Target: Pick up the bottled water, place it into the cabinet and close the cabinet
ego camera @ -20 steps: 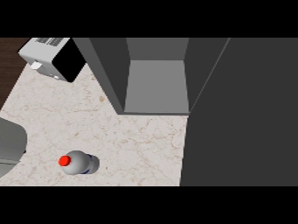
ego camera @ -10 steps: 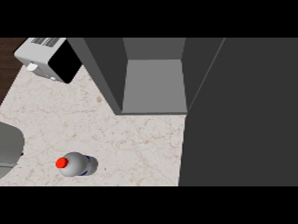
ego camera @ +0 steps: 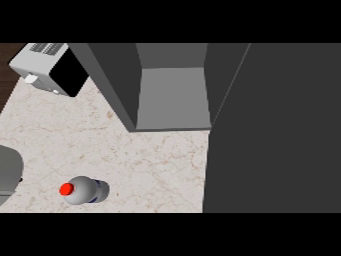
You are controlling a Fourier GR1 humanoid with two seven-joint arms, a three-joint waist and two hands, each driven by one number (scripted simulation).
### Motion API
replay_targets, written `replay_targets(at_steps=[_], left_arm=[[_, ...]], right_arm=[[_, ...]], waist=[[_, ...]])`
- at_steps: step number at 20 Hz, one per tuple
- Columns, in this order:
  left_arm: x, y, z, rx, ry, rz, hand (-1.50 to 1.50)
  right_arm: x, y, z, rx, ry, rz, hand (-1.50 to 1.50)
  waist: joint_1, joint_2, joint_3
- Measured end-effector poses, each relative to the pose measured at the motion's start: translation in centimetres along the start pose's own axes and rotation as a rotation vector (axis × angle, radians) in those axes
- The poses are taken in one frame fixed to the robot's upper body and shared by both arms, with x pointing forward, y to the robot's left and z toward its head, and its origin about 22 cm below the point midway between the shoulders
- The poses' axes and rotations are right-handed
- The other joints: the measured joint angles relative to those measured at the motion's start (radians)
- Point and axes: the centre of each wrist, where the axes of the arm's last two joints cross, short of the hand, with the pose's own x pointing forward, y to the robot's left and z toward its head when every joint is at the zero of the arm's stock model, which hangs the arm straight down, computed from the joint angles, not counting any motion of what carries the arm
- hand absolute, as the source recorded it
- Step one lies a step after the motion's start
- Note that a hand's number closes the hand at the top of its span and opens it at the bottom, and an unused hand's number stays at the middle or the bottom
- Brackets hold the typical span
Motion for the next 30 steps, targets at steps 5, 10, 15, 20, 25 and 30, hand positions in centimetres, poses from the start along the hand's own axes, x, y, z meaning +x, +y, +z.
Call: replay_targets(at_steps=[5,10,15,20,25,30], left_arm=[[-1.1,1.6,-1.3,0.020,0.013,-0.024,-1.50],[-2.9,3.2,-3.0,0.020,0.034,-0.057,-1.50],[-5.4,4.6,-5.5,0.011,0.040,-0.093,-1.50],[-8.4,4.7,-7.2,0.022,0.053,-0.097,-1.50],[-10.9,5.6,-9.2,0.048,0.075,-0.122,-1.50],[-13.6,6.3,-10.9,0.061,0.112,-0.128,-1.50]], right_arm=[[-0.2,-0.3,0.6,0.014,0.007,-0.002,-1.50],[-0.3,-0.3,1.0,0.022,0.003,-0.018,-1.50],[-0.4,-0.7,1.2,0.021,-0.002,-0.014,-1.50],[-0.4,-1.2,1.9,0.021,0.005,-0.007,-1.50],[-0.5,-1.5,2.7,0.027,-0.003,-0.012,-1.50],[-0.5,-1.6,3.0,0.019,-0.002,-0.022,-1.50]], waist=[[-0.010,0.002,-0.001],[-0.014,0.003,-0.002],[-0.010,0.003,-0.002],[-0.008,0.001,-0.002],[-0.008,0.002,-0.002],[-0.006,0.003,-0.003]])
